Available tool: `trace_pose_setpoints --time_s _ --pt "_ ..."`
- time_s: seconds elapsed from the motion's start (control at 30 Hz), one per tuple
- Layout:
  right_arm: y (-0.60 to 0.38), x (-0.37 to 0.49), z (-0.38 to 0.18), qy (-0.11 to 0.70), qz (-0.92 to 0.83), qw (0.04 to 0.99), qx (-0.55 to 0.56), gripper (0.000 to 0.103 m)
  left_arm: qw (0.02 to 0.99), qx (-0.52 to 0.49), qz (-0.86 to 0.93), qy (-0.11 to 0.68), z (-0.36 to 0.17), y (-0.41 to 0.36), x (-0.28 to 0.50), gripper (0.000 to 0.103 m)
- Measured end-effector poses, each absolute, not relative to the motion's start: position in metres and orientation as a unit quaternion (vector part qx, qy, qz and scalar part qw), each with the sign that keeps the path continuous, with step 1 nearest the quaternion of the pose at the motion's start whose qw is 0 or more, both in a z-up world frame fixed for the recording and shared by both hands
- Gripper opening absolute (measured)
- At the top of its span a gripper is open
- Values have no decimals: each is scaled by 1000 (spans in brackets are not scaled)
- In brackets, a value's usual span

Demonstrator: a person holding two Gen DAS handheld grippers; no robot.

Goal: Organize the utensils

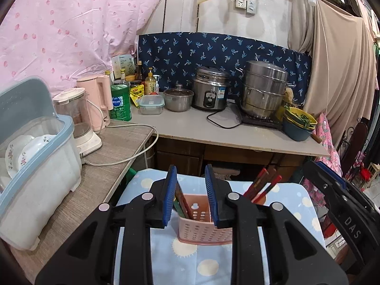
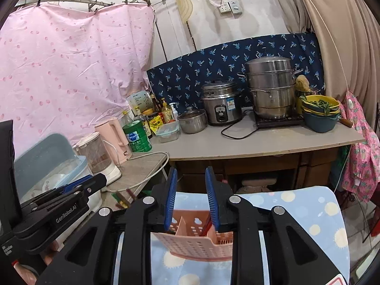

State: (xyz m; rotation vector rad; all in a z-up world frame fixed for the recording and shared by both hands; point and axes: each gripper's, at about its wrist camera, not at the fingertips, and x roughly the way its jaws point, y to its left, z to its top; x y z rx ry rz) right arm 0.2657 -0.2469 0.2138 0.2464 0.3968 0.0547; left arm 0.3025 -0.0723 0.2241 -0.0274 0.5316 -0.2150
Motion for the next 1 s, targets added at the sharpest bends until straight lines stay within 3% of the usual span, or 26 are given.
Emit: trace_pose_setpoints --time_s 0.1,0.23,0.4,0.5,0.6,0.83,1.0 --pt "-247 249 211 201 26 972 123 32 959 -9 -106 263 223 -72 289 26" --pt "-247 228 205 209 23 970 120 32 961 3 -100 259 222 -72 269 36" --pt "-243 202 191 224 19 968 114 32 958 14 -100 267 213 -72 244 36" --pt "-240 187 183 233 19 965 115 38 957 22 -97 273 205 -71 230 38" --pt "-235 175 174 244 15 964 108 42 954 25 -98 281 194 -71 215 48" --pt "-228 151 151 268 6 959 96 53 949 30 -95 299 174 -72 190 52" --pt "-227 140 139 284 0 954 98 63 947 32 -87 306 159 -73 176 62"
